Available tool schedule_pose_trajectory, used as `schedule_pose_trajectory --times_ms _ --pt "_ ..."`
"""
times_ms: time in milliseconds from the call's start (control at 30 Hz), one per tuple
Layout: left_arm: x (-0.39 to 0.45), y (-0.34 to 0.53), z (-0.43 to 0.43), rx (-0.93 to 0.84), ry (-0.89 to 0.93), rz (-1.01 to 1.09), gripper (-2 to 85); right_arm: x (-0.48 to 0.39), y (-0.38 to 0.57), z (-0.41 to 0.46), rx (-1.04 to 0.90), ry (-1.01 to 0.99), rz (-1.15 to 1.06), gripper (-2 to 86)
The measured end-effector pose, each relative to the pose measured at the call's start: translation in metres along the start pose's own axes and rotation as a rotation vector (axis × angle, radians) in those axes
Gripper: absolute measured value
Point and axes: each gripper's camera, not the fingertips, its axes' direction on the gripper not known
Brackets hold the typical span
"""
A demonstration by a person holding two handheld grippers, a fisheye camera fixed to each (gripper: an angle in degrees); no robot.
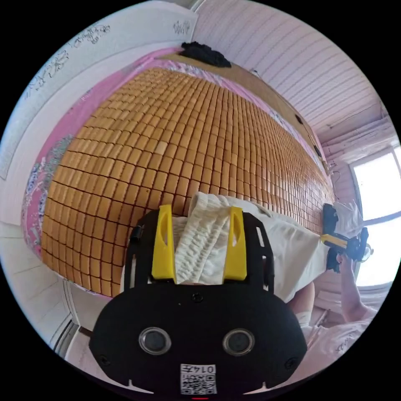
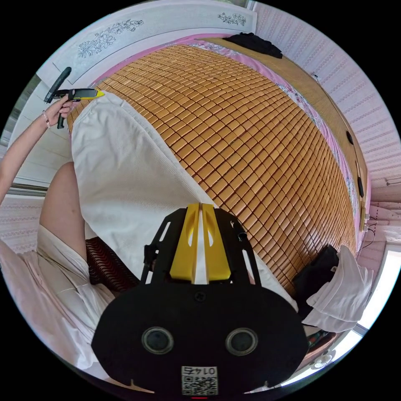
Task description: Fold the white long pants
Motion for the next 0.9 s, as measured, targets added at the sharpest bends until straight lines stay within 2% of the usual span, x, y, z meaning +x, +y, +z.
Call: schedule_pose_trajectory --times_ms 67,133,300,467,533,633,767,900 --pt "0.0 0.006 0.003 -0.022 0.014 0.051 7.0 0.002 -0.002 0.001 0.011 -0.013 0.0 -0.7" --pt "0.002 0.023 -0.016 0.035 0.056 0.087 2.9 0.005 -0.004 0.001 0.021 -0.029 -0.005 -0.7" --pt "0.004 0.135 -0.105 0.15 0.116 0.117 0.9 0.002 -0.003 -0.001 0.047 -0.044 -0.104 -0.7" --pt "-0.006 0.212 -0.139 0.083 0.276 0.0 0.6 0.004 -0.011 0.007 -0.026 -0.132 -0.246 -0.7" --pt "-0.004 0.219 -0.141 0.108 0.227 0.036 0.7 0.01 -0.025 0.015 -0.096 -0.156 -0.256 -0.8" --pt "0.003 0.22 -0.136 0.133 0.136 0.141 1.1 0.008 -0.059 0.005 -0.028 -0.071 -0.258 -0.8" --pt "-0.011 0.222 -0.138 0.189 0.226 0.142 1.9 -0.053 -0.129 -0.002 0.183 -0.289 -0.395 -0.5" --pt "-0.019 0.222 -0.149 0.24 0.313 0.152 2.7 -0.18 -0.196 0.051 0.139 -0.42 -0.622 -0.4"
